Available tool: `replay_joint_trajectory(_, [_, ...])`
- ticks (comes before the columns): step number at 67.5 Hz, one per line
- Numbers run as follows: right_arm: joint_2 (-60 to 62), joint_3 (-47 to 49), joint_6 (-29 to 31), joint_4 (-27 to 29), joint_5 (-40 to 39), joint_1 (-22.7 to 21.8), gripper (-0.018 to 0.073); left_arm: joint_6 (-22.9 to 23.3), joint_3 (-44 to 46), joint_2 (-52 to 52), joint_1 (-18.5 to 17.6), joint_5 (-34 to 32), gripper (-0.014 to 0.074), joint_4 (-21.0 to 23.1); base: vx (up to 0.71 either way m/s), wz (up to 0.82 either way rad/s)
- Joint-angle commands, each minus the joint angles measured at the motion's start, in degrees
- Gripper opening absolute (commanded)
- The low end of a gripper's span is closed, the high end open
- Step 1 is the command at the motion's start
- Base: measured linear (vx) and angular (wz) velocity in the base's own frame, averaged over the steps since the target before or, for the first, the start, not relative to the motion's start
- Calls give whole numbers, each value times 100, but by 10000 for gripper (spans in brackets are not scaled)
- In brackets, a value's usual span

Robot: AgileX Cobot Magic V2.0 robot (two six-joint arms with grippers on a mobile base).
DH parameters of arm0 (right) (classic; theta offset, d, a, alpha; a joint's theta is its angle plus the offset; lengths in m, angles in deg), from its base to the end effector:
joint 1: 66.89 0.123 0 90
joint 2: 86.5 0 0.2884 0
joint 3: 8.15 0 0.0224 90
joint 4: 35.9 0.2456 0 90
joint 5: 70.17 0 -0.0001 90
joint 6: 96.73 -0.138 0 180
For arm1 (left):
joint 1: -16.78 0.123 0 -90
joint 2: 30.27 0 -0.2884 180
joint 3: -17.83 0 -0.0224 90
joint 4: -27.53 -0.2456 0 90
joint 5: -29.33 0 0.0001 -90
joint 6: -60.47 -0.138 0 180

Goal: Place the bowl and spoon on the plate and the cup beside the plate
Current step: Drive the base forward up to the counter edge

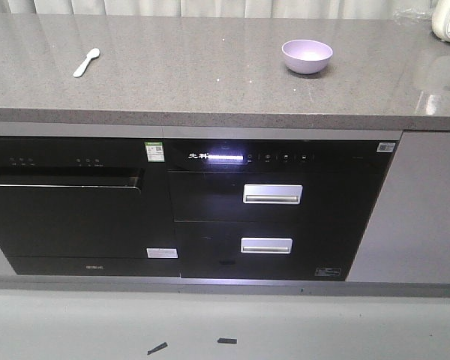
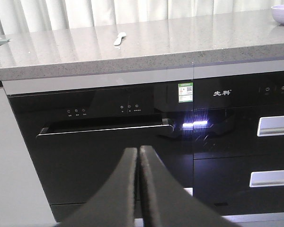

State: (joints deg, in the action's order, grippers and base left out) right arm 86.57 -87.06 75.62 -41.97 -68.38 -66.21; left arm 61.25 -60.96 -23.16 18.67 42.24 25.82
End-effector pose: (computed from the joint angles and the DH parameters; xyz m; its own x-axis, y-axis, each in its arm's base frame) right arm 0.0949 0.0007 0.2036 0.0413 0.0281 -0.9988 -0.0097 0.9996 0.0277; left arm 0.0935 0.0040 0.1774 -0.1536 0.0104 -0.9881 -0.0372 0.9992 0.0163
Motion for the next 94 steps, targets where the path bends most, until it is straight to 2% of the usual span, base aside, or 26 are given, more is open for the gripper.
replay_joint_trajectory(1, [40, -25, 15, -39, -440, 10, -3, 59, 46, -85, 8, -411, -6, 44, 10, 1])
replay_joint_trajectory(94, [40, -25, 15, -39, -440, 10, -3, 59, 46, -85, 8, -411, -6, 44, 9, -2])
